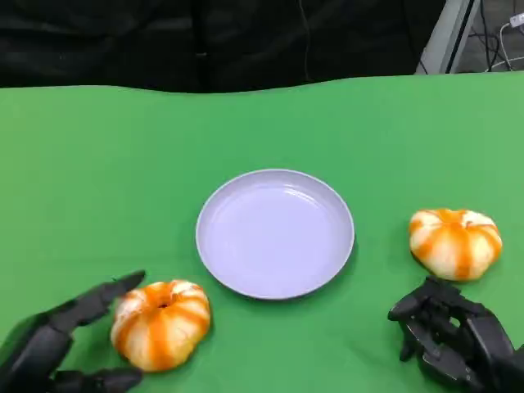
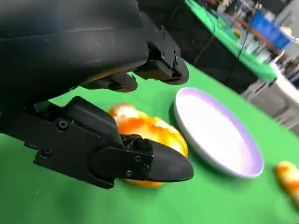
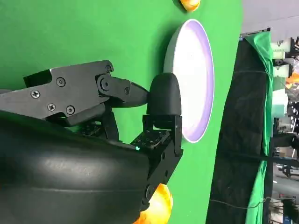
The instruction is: Grasp the bread from the table and place it into the plate.
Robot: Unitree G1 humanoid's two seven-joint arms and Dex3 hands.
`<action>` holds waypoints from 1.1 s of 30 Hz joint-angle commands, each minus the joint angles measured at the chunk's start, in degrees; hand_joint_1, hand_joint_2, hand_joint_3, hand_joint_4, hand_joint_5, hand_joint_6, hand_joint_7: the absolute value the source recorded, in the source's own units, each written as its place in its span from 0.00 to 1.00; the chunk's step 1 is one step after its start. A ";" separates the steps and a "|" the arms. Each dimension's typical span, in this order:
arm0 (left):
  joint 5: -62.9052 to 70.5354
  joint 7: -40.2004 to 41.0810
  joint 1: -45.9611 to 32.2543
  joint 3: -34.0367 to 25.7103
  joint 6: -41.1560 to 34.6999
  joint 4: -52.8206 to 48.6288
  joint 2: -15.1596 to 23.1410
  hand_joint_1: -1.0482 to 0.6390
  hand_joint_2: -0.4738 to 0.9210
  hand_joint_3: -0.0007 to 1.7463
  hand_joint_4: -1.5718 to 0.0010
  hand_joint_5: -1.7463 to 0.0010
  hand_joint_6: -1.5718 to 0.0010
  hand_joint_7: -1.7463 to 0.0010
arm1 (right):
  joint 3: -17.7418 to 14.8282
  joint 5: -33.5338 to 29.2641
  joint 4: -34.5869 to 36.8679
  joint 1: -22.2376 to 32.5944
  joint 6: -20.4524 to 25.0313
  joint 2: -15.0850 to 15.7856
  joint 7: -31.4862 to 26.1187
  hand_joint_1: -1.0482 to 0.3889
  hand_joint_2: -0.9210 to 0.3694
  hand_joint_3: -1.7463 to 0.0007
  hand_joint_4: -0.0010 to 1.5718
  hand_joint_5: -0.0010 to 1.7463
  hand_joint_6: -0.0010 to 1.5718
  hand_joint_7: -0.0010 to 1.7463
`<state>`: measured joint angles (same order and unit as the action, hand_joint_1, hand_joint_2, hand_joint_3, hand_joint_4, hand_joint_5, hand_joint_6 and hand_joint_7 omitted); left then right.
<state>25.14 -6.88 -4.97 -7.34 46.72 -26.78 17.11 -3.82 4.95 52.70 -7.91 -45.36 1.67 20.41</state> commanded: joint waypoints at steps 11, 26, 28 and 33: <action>8.78 -1.47 1.59 11.90 -22.09 13.49 4.66 0.01 1.00 0.29 0.84 1.00 0.81 1.00 | 0.01 -0.53 -0.25 0.64 0.29 0.80 -0.77 0.54 0.00 0.72 0.40 1.00 0.42 0.74; 11.50 -3.09 5.98 21.26 -34.42 15.19 5.80 0.02 1.00 0.33 0.79 0.98 0.79 0.99 | -0.01 -0.12 -0.32 0.63 0.47 0.60 -0.61 0.54 0.00 0.72 0.40 1.00 0.41 0.74; 11.03 -3.09 5.94 21.58 -35.16 15.56 5.83 0.11 1.00 0.28 0.77 0.98 0.78 0.99 | 0.01 -0.21 -0.53 0.72 0.78 0.58 -0.85 0.54 0.00 0.73 0.40 1.00 0.41 0.74; 9.29 -2.12 5.83 21.97 -33.86 14.71 6.28 0.42 1.00 0.08 0.73 0.99 0.76 0.99 | 0.03 -0.25 -0.45 0.72 0.46 0.59 -0.85 0.54 0.00 0.73 0.40 1.00 0.42 0.74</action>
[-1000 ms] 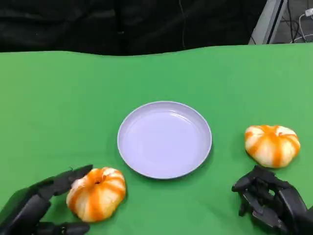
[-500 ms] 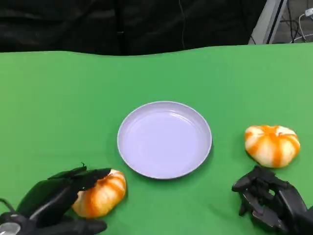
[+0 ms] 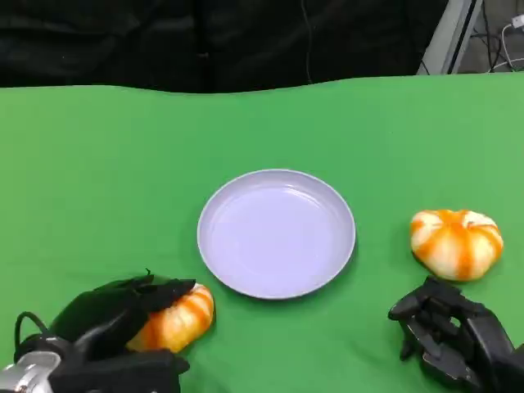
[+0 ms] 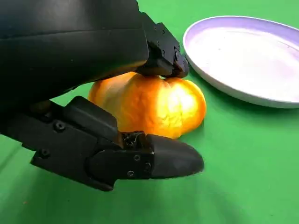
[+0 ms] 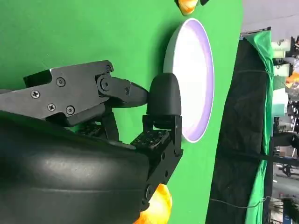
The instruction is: Grasp the bread from the table and place it into the plate.
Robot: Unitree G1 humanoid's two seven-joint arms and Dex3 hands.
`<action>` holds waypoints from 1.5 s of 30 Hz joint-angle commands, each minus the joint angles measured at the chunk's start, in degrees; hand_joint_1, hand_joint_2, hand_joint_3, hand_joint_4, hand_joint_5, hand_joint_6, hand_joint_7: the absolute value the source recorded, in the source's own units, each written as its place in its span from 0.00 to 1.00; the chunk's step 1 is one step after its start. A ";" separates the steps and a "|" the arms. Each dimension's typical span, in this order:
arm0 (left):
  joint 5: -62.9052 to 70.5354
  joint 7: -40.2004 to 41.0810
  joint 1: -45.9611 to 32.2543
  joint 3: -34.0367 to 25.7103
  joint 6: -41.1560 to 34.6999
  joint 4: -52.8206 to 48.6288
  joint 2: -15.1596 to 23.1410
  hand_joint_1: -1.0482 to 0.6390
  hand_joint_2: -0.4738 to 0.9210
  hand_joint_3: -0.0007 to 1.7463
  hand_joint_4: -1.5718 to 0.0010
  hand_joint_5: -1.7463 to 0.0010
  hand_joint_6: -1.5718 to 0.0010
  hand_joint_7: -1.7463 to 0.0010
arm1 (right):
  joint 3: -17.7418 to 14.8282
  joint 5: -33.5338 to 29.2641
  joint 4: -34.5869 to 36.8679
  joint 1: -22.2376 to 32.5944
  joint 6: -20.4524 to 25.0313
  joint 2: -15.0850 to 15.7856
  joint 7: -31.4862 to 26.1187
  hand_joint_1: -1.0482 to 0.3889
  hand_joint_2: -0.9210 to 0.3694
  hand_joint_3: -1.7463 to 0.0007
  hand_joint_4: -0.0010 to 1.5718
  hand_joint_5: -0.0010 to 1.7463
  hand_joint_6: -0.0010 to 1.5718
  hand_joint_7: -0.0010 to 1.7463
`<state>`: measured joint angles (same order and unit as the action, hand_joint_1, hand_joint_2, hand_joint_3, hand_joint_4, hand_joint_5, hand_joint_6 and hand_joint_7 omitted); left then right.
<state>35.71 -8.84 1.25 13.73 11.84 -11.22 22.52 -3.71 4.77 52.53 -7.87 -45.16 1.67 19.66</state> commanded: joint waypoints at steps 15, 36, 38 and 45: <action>-3.29 -3.18 -1.73 1.08 -2.01 3.27 2.36 0.61 1.00 0.08 0.70 0.99 0.73 0.99 | -0.22 0.26 -0.19 0.65 0.30 0.63 0.42 0.54 0.00 0.72 0.40 1.00 0.42 0.73; 5.19 27.33 0.46 3.26 6.44 -10.15 -1.10 0.61 1.00 0.13 0.35 0.32 0.11 0.98 | -0.25 0.24 -0.51 0.78 0.13 0.69 0.50 0.54 0.00 0.73 0.40 1.00 0.41 0.74; 5.08 28.95 0.62 3.23 6.99 -11.05 -1.41 0.58 0.99 0.15 0.47 0.07 0.09 0.95 | -0.27 0.27 -0.67 0.84 0.27 0.61 0.44 0.54 0.00 0.73 0.40 1.00 0.42 0.74; 4.33 30.14 0.95 3.29 7.42 -12.82 -1.99 0.56 0.98 0.14 0.53 0.00 0.50 0.23 | -0.14 -0.19 -0.44 0.81 -0.19 0.66 -0.02 0.54 0.00 0.73 0.40 1.00 0.42 0.74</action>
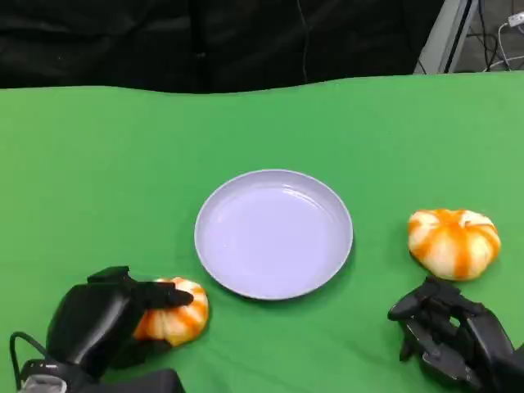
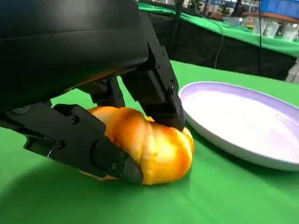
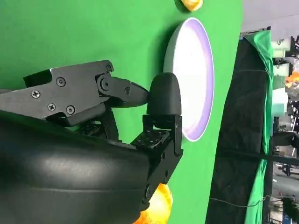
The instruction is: Grasp the bread from the table and place it into the plate.
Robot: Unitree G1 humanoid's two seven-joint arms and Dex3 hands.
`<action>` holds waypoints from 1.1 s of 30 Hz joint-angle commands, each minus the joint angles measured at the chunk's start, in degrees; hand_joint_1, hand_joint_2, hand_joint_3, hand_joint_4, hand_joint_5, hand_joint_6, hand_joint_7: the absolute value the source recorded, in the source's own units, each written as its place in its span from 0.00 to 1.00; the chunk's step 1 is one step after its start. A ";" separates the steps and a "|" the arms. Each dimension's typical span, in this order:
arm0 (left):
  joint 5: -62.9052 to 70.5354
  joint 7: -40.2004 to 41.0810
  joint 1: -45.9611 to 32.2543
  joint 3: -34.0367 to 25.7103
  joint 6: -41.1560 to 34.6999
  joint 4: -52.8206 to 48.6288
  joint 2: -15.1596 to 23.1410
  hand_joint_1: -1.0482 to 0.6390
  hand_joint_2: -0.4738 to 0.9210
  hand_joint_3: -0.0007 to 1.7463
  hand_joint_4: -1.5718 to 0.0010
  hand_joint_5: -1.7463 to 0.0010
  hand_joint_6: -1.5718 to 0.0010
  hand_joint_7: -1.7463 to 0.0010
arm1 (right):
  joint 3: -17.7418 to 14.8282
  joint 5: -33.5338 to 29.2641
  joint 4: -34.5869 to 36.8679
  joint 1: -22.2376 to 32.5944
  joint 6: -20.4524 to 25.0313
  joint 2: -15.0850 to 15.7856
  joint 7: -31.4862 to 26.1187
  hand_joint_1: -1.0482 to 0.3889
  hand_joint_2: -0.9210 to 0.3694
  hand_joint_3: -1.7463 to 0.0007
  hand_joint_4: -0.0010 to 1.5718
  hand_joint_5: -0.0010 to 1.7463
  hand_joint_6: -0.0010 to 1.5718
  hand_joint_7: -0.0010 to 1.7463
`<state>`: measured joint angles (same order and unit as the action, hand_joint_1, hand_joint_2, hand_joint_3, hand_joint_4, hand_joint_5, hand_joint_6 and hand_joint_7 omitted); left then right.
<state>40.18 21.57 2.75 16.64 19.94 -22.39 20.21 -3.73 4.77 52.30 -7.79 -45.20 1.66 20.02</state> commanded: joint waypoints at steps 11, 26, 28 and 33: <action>-0.24 1.18 -0.52 0.28 0.29 -2.35 0.33 0.56 0.98 0.14 0.53 0.00 0.50 0.23 | -0.20 -0.50 -0.53 0.89 -0.04 0.52 -0.70 0.54 0.00 0.73 0.40 0.99 0.42 0.73; -0.05 1.77 -5.84 -3.68 -0.88 13.80 1.70 0.57 0.96 0.18 0.50 0.00 0.46 0.30 | -0.25 -0.49 -0.08 0.50 0.28 0.47 -0.34 0.54 0.00 0.73 0.39 1.00 0.42 0.73; -0.26 0.65 -6.34 -4.62 -1.38 16.68 1.96 0.57 0.91 0.26 0.50 0.01 0.42 0.35 | -0.20 -0.61 -0.15 0.53 0.34 0.49 -0.47 0.54 0.00 0.73 0.39 1.00 0.42 0.73; -0.74 -1.31 -6.86 -6.28 -2.36 21.13 1.87 0.58 0.81 0.38 0.48 0.02 0.39 0.39 | -0.17 -0.77 -0.05 0.45 0.29 0.51 -0.64 0.54 0.00 0.73 0.39 1.00 0.42 0.74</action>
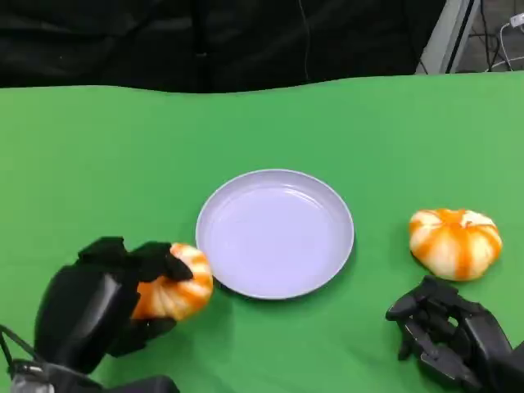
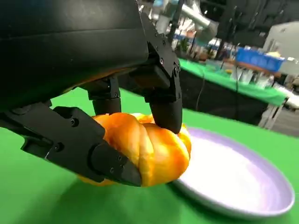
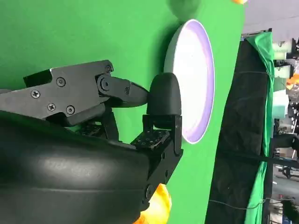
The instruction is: Grasp the bread from the table and place it into the plate.
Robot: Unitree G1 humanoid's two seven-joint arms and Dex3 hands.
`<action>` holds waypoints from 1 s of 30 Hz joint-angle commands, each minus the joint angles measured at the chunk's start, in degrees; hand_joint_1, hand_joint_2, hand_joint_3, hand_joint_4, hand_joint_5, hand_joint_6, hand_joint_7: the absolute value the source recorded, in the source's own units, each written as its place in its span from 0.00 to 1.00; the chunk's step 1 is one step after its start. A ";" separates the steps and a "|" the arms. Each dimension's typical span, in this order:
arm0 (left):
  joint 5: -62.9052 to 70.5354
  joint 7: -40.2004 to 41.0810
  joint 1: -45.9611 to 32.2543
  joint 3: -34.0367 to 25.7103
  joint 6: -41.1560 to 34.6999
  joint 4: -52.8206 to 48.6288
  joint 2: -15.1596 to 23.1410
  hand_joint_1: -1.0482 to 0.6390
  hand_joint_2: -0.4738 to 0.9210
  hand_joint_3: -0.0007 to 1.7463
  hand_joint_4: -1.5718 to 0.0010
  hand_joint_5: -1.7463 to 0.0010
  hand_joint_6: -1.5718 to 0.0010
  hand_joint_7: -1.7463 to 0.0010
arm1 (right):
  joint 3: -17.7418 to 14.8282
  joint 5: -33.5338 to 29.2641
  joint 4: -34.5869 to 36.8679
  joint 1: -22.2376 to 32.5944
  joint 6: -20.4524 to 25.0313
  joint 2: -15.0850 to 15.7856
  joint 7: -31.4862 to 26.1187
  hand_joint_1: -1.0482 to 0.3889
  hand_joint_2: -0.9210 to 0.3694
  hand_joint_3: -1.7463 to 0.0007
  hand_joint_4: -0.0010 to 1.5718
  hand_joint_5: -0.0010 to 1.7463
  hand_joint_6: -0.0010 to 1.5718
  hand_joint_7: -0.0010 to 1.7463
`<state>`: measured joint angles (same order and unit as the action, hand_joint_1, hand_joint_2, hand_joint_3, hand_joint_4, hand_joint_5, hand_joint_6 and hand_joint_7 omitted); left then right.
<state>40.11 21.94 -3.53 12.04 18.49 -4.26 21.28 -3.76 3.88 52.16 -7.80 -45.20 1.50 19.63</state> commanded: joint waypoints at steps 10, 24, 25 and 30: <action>0.35 -2.84 0.38 -3.60 -0.91 8.10 0.67 0.57 0.71 0.54 0.45 0.06 0.39 0.38 | -0.13 -0.11 0.57 0.17 -0.05 0.59 -0.32 0.54 0.00 0.72 0.40 1.00 0.42 0.74; -1.01 -3.63 7.08 -1.01 2.97 2.56 -2.06 0.56 0.76 0.47 0.48 0.05 0.43 0.34 | -0.05 -0.53 0.48 0.34 0.40 0.37 -1.17 0.53 0.00 0.73 0.39 1.00 0.42 0.73; -1.04 -3.66 7.34 -0.89 3.05 2.25 -2.16 0.56 0.76 0.46 0.48 0.05 0.43 0.33 | -0.03 -0.56 0.43 0.36 0.49 0.36 -1.25 0.53 0.00 0.73 0.39 1.00 0.42 0.73; -1.14 -4.02 11.59 1.07 3.96 -2.72 -3.54 0.56 0.77 0.45 0.47 0.06 0.45 0.32 | 0.08 -0.77 0.95 0.16 -0.43 0.14 -1.55 0.53 0.00 0.73 0.40 1.00 0.42 0.73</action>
<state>39.38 18.32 5.78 12.48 21.70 -4.78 17.91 -3.73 3.26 52.70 -8.13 -45.57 1.19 18.47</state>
